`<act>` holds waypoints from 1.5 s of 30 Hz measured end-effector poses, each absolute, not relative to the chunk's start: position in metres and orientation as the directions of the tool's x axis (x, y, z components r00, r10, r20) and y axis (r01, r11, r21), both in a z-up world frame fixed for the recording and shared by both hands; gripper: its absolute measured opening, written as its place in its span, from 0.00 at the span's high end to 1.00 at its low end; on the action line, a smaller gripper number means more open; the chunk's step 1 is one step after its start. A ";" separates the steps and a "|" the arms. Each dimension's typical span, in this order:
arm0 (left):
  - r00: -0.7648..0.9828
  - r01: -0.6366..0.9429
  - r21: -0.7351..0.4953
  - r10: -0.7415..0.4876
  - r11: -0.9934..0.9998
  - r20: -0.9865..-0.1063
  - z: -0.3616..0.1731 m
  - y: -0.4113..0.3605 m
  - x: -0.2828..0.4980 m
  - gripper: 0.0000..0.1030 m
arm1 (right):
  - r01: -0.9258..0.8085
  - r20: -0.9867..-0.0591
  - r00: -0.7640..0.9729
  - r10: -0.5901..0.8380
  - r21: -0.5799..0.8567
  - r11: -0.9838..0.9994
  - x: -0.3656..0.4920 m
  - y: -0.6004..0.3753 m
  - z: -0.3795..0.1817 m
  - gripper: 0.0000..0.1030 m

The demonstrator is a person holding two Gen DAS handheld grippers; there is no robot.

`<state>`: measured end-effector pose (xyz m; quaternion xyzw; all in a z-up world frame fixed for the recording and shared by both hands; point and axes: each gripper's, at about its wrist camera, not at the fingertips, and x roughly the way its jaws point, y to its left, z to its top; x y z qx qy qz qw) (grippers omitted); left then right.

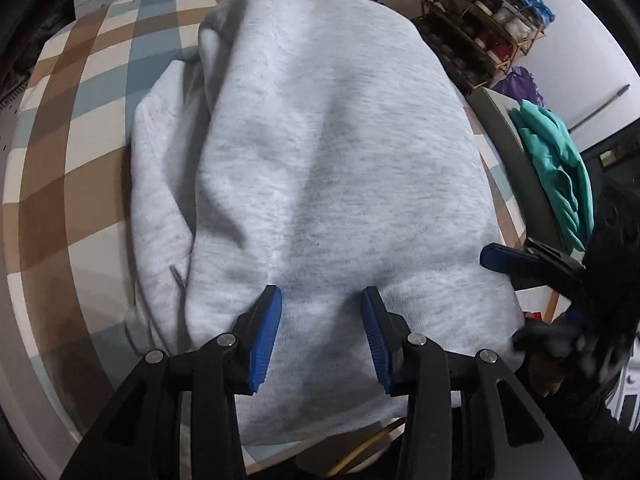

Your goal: Fold large clothes

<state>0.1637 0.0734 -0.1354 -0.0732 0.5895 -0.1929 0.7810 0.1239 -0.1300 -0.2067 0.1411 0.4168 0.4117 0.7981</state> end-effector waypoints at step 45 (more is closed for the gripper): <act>0.289 -0.140 -0.595 -0.542 0.792 -0.789 -0.147 0.079 0.271 0.44 | -0.381 -0.360 0.332 0.872 0.794 0.473 0.146 -0.205 -0.209 0.11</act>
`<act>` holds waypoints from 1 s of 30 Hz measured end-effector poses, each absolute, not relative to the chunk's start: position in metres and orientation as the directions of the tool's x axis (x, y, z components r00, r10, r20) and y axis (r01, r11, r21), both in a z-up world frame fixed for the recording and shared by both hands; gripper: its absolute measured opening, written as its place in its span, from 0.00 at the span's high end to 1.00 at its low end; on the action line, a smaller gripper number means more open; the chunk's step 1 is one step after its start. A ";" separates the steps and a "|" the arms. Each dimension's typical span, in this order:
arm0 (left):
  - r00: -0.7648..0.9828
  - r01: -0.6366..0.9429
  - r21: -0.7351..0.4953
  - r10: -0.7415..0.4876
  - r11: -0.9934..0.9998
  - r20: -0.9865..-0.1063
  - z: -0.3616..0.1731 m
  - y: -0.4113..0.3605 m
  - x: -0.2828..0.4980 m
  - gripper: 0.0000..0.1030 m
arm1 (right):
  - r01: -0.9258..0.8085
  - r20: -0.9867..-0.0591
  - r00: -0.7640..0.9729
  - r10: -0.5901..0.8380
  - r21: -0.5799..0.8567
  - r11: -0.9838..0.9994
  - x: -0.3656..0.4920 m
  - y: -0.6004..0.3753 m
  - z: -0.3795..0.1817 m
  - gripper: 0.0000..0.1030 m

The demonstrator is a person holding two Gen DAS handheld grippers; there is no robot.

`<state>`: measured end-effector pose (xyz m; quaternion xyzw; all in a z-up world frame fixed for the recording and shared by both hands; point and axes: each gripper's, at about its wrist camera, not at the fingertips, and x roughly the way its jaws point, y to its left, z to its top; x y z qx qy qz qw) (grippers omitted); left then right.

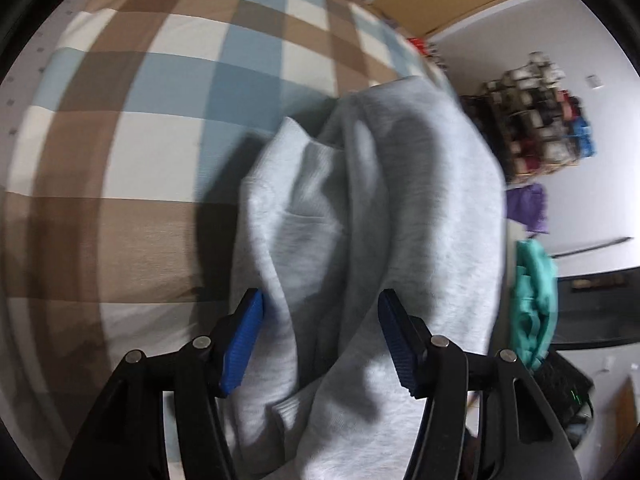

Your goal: Fold large clothes

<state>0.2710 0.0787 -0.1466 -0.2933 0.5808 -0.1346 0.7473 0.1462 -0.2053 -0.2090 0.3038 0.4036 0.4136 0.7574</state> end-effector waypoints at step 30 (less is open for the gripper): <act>0.232 0.324 -0.448 -0.529 0.833 -0.816 -0.111 0.023 0.264 0.21 | -0.251 -0.593 0.289 0.752 0.711 0.657 0.182 -0.173 -0.239 0.11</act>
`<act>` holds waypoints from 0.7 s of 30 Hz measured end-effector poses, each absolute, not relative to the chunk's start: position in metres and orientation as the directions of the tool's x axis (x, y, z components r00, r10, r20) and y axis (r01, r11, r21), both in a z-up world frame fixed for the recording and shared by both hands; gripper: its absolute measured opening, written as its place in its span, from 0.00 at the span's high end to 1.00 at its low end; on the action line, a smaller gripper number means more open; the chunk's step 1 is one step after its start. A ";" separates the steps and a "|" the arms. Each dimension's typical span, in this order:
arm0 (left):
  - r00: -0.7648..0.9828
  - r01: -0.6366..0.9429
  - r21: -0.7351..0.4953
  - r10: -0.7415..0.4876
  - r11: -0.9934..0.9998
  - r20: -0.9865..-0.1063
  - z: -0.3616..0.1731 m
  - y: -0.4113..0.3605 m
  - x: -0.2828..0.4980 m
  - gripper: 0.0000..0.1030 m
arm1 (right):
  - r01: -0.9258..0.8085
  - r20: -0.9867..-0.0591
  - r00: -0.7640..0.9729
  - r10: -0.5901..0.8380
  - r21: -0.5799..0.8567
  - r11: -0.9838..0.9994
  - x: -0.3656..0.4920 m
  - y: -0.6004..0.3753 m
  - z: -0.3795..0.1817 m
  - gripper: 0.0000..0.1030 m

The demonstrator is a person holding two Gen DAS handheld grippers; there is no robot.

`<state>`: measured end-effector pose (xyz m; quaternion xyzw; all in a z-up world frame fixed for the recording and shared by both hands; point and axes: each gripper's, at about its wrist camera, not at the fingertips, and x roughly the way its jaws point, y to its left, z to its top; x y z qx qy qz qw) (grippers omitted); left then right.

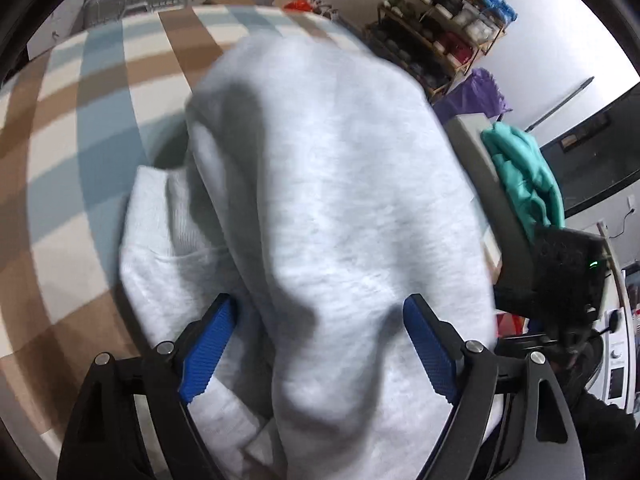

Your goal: Fold large clothes

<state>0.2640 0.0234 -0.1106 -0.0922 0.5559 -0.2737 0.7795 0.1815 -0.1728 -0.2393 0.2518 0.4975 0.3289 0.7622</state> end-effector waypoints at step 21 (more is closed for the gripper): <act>0.190 0.030 -0.707 -0.698 0.707 -0.690 -0.160 0.063 0.260 0.19 | -0.140 -0.557 0.240 0.795 0.791 0.596 0.194 -0.183 -0.258 0.11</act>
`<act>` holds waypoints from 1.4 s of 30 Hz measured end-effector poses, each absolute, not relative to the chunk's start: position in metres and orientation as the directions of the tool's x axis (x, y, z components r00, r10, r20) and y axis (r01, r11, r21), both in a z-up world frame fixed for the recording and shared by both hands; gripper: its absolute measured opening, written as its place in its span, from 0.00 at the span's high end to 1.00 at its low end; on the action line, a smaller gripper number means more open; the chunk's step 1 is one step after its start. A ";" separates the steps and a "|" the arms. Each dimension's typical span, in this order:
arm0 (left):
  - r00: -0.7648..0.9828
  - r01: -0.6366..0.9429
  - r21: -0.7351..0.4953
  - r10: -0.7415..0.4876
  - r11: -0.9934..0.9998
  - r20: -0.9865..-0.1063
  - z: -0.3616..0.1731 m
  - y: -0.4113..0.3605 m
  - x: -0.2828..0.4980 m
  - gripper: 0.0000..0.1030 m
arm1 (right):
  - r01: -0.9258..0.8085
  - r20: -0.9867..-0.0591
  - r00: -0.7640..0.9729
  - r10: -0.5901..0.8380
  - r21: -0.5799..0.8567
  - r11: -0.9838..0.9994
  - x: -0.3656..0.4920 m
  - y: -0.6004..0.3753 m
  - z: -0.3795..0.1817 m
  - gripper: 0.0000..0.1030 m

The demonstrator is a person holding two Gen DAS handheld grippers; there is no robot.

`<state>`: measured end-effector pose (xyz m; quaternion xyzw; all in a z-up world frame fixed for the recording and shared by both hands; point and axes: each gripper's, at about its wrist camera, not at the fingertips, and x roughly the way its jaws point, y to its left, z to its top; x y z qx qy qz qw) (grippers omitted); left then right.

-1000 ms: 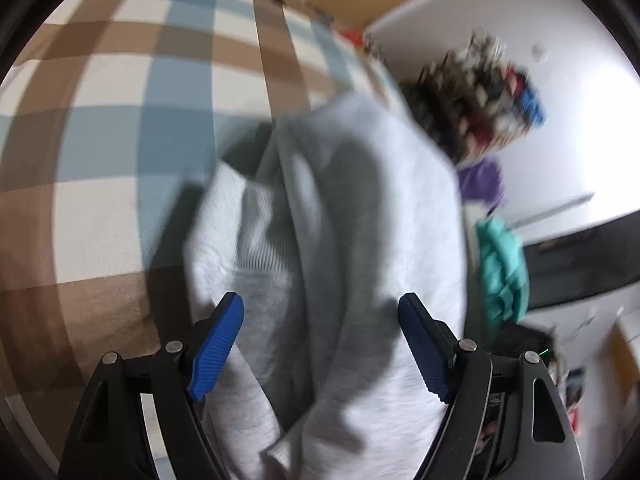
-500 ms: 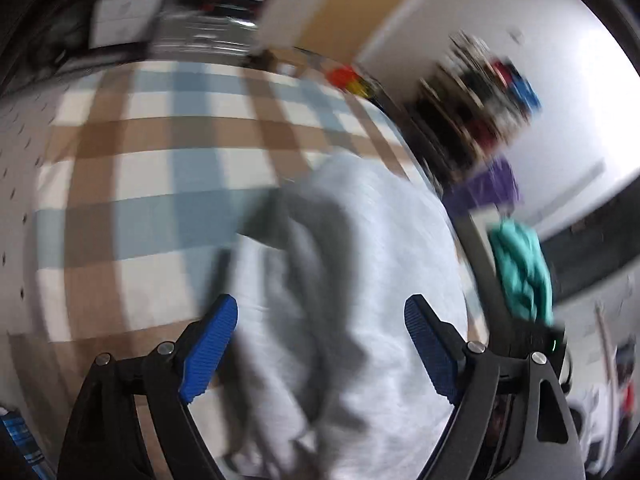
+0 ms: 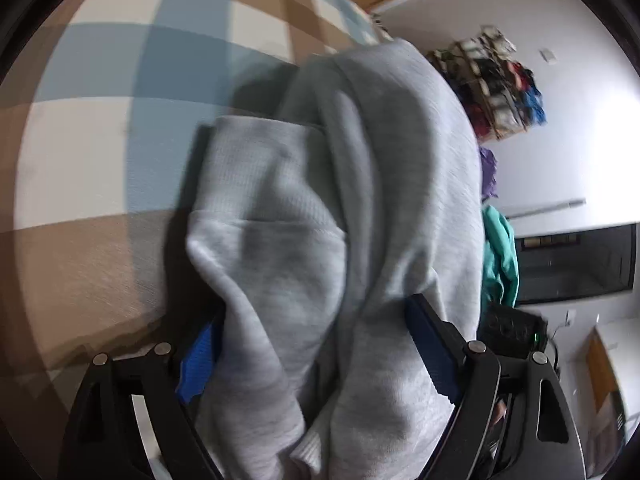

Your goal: Fold large clothes

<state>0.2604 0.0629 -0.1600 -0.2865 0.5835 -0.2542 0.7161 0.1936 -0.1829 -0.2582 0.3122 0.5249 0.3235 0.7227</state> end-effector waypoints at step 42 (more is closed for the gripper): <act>0.223 0.145 -0.696 -0.708 0.704 -0.670 -0.103 -0.017 0.210 0.10 | -0.505 -0.790 0.404 0.461 0.227 0.833 0.136 -0.195 -0.161 0.57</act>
